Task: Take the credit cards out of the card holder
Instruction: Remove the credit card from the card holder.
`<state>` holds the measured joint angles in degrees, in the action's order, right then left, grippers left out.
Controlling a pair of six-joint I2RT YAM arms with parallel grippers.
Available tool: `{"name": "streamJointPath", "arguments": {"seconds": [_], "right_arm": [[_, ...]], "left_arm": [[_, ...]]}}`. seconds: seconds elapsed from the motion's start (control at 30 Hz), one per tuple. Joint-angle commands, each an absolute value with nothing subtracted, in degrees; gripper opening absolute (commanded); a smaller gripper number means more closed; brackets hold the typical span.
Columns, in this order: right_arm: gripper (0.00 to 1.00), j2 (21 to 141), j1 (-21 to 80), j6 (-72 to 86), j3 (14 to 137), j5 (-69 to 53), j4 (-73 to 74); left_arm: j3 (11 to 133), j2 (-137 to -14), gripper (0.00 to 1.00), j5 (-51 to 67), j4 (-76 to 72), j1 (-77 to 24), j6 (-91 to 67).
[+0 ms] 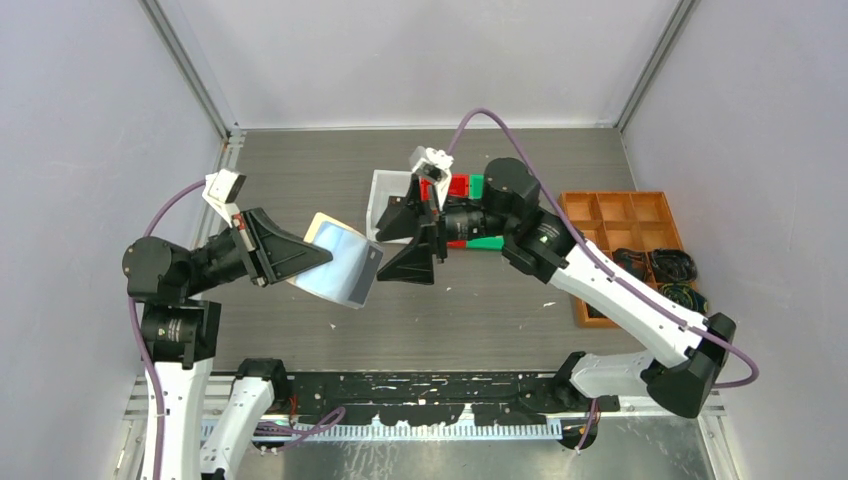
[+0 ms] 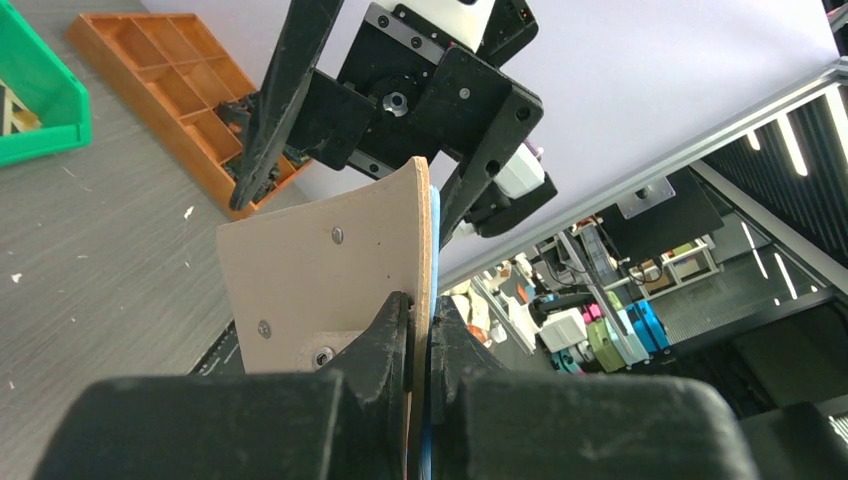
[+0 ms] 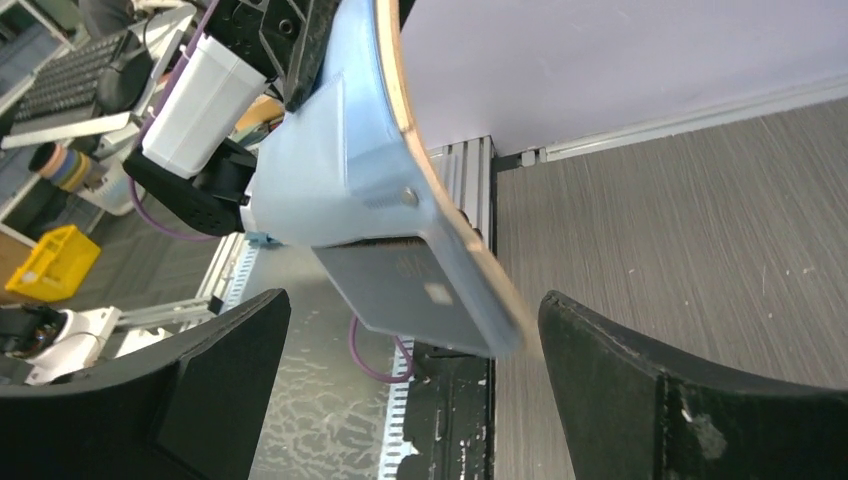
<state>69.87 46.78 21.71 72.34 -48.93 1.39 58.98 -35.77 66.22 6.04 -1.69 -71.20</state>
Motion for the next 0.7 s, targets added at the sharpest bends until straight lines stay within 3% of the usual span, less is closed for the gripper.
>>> {"name": "streamJointPath", "arguments": {"seconds": [0.0, 0.4, 0.67], "right_arm": [[1.0, 72.6, 49.9, 12.6, 78.9, -47.7, 4.0], [0.96, 78.1, 52.7, 14.9, 82.7, -49.5, -3.5], [0.56, 79.6, 53.0, 22.9, 82.2, -52.4, -13.2]], "left_arm": [[60.4, -36.5, 0.0, 68.0, 1.9, -1.4, -73.7], [60.6, -37.6, 0.0, 69.3, 1.5, -1.4, -74.9], [59.5, -37.6, 0.0, 69.7, 0.6, -1.4, -75.5]]}}
